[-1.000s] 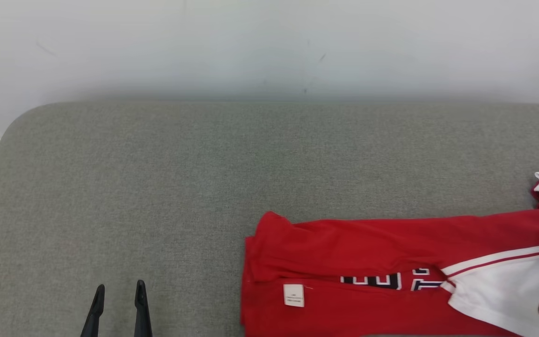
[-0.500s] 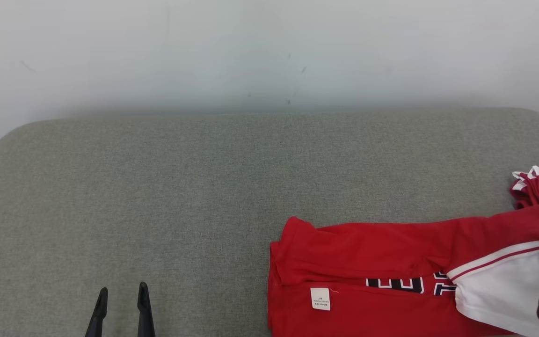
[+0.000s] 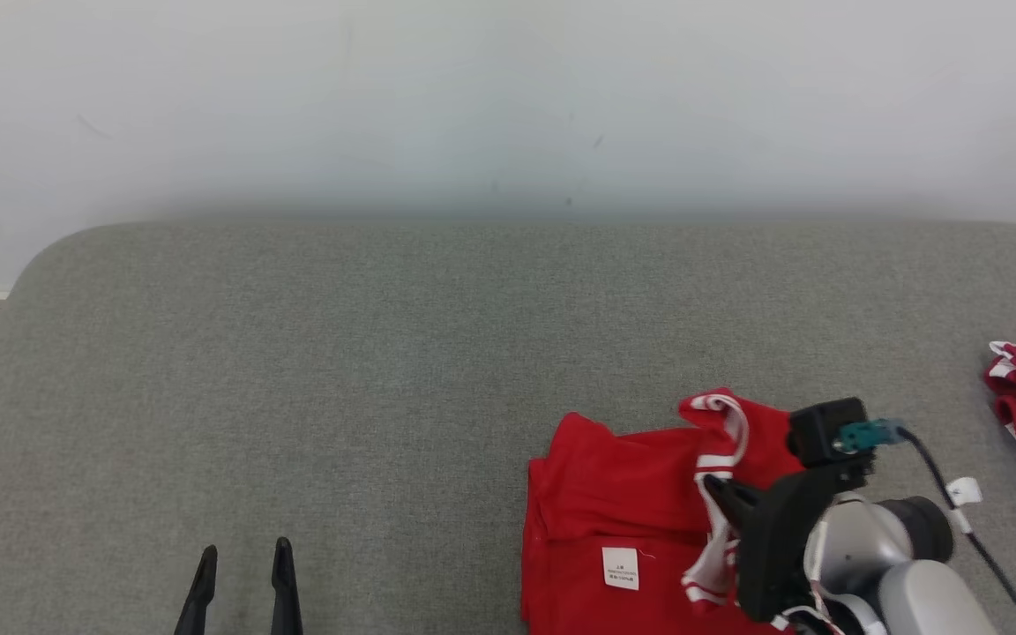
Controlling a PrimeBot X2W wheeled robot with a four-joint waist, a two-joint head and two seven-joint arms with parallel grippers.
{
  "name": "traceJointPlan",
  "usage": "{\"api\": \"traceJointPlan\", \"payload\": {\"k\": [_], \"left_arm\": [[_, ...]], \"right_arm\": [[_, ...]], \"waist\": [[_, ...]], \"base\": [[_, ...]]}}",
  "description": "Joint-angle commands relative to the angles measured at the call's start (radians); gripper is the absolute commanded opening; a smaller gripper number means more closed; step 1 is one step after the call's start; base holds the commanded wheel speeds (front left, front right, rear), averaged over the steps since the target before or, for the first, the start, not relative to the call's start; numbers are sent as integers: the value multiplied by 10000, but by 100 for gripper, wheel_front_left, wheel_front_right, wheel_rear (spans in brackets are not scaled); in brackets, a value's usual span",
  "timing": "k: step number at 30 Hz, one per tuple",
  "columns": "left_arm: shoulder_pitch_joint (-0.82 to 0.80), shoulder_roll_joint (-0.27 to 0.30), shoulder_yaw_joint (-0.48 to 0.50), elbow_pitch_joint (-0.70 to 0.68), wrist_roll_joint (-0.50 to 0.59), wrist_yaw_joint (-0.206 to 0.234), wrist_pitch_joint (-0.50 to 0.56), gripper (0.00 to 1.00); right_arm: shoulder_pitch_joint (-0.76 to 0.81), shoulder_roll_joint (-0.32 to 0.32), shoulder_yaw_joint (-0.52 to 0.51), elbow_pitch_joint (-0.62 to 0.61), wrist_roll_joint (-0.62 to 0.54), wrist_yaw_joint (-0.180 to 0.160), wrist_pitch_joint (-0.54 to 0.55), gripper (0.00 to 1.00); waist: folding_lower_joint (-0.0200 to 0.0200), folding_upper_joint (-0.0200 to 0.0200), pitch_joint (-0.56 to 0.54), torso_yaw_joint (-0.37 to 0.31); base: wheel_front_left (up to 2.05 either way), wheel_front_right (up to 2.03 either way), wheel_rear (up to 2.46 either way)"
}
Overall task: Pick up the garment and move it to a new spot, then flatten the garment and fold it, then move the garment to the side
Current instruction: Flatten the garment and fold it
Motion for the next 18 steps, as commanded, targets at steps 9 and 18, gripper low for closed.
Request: {"api": "traceJointPlan", "payload": {"k": [9,18], "left_arm": [[-29,-6,-199,113,58,-130,-29,100],[86,-6,-267,169,49,-112,-27,100]], "right_arm": [[-1282,943,1360,2349,219,-25,-1182,0],[-1825,1123,1648,4339,-84,-25,-2224,69]], "waist": [[0,0,2,739],[0,0,37,1196]], "base": [[0,0,0],[0,0,0]]}}
